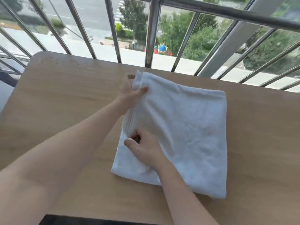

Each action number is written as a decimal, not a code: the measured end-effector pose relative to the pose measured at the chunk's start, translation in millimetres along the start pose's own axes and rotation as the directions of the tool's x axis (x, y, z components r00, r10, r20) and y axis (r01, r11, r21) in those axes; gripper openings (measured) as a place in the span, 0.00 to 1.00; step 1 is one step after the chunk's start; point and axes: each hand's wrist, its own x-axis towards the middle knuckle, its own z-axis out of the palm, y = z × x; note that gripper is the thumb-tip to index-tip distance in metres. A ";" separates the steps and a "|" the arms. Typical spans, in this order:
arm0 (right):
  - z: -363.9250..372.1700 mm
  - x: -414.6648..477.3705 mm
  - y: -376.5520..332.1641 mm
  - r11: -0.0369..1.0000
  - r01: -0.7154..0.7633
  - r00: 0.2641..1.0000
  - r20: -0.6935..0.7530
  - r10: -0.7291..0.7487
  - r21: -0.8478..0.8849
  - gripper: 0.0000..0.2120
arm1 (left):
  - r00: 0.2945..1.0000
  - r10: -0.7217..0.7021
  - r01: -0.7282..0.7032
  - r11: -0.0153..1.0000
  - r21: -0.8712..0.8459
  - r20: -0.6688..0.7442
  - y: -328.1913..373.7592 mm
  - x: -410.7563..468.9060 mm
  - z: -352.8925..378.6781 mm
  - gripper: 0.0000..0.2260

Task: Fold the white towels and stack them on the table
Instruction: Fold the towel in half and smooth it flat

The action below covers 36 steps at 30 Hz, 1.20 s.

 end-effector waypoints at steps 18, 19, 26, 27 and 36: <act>10.9 -20.0 8.7 0.902 -0.087 0.996 -0.059 0.069 -0.424 0.19 | 0.968 0.230 -0.156 0.861 0.485 -0.097 -24.7 15.6 -1.6 0.10; 14.5 -20.3 5.3 0.858 -0.043 0.999 -0.022 0.037 -0.512 0.21 | 0.970 0.230 -0.172 0.872 0.458 -0.073 -23.1 14.5 -2.6 0.09; 21.9 -16.8 -16.7 0.799 0.042 0.988 0.145 0.057 -0.599 0.15 | 0.988 0.153 -0.144 0.951 0.274 -0.014 -10.2 13.7 -19.7 0.07; 23.2 -18.6 -19.2 0.835 0.054 0.989 0.145 0.031 -0.548 0.15 | 0.983 0.177 -0.160 0.950 0.268 -0.042 -9.2 15.4 -23.0 0.08; 49.8 -13.0 -9.8 0.871 0.079 0.989 0.148 -0.007 -0.485 0.19 | 0.994 -0.085 0.099 0.949 0.300 -0.062 -43.4 13.8 -28.5 0.20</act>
